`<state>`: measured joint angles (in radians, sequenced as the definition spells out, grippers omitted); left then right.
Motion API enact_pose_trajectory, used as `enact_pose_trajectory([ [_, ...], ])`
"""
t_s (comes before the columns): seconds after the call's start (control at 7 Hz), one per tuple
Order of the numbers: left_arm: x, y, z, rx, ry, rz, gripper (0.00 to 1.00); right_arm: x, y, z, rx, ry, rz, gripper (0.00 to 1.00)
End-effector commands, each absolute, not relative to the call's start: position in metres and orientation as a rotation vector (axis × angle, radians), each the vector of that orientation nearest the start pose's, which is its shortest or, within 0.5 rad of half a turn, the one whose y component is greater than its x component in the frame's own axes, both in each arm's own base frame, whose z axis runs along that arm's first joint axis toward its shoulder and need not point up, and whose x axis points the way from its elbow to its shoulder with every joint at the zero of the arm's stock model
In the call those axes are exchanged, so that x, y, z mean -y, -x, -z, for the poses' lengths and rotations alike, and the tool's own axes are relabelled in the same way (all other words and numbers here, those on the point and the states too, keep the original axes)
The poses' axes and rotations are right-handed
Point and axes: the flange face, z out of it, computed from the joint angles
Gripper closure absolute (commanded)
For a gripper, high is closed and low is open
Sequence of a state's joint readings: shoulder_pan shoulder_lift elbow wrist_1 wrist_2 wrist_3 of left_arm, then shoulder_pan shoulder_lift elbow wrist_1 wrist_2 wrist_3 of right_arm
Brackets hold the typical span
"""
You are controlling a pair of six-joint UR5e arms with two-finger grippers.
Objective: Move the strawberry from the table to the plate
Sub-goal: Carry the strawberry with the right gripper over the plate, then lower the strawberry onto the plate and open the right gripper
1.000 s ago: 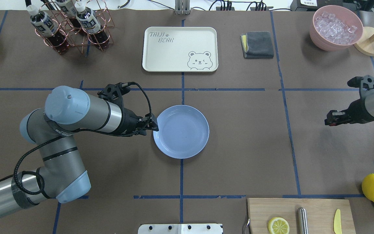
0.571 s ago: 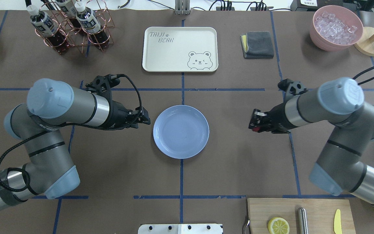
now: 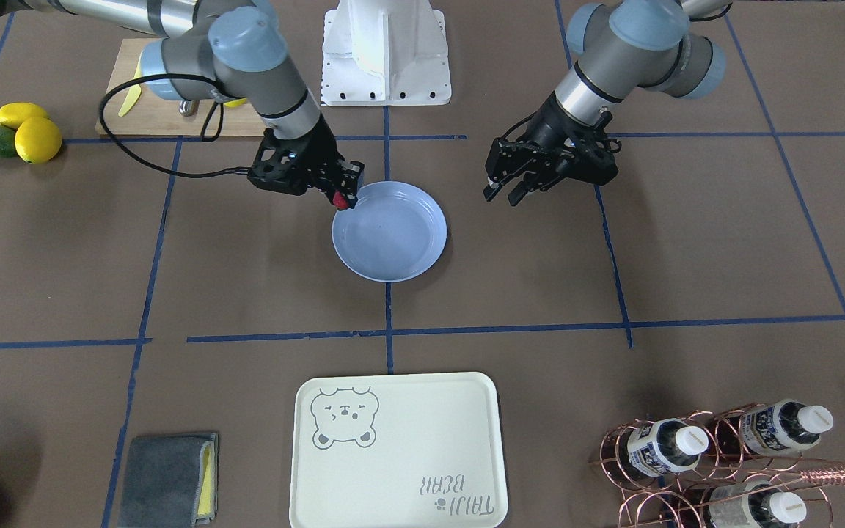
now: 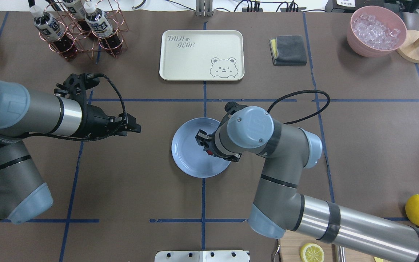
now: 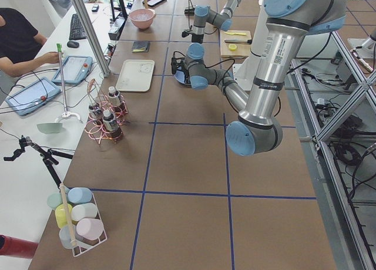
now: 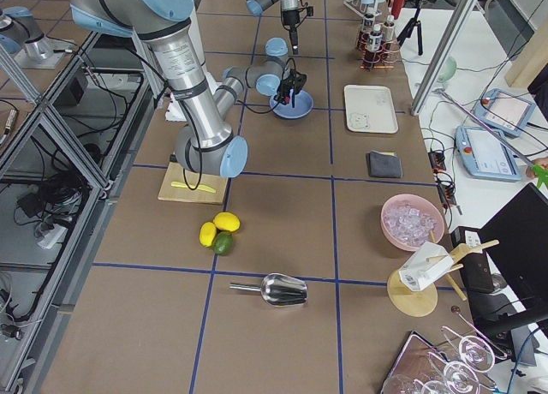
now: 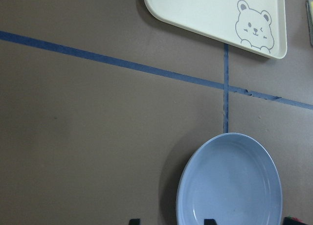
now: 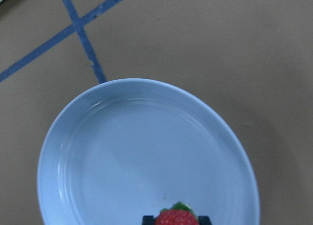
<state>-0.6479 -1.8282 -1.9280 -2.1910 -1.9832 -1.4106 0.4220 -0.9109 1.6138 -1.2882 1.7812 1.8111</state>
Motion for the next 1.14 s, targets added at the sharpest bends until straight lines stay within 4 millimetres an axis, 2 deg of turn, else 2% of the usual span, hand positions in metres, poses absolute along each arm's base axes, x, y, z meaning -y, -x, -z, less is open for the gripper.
enact_pose_trajectory([
  [0.0, 0.404, -0.378, -0.289, -1.251, -0.138, 0.162, 0.47, 0.391, 0.610, -0.216, 0.951, 0.104, -0.523, 1.00],
  [0.14, 0.403, -0.379, -0.289, -1.251, -0.137, 0.161, 0.47, 0.392, 0.613, -0.208, 0.930, 0.107, -0.527, 1.00],
  [1.0, 0.402, -0.385, -0.292, -1.245, -0.129, 0.156, 0.46, 0.400, 0.626, -0.212, 0.892, 0.080, -0.533, 1.00],
])
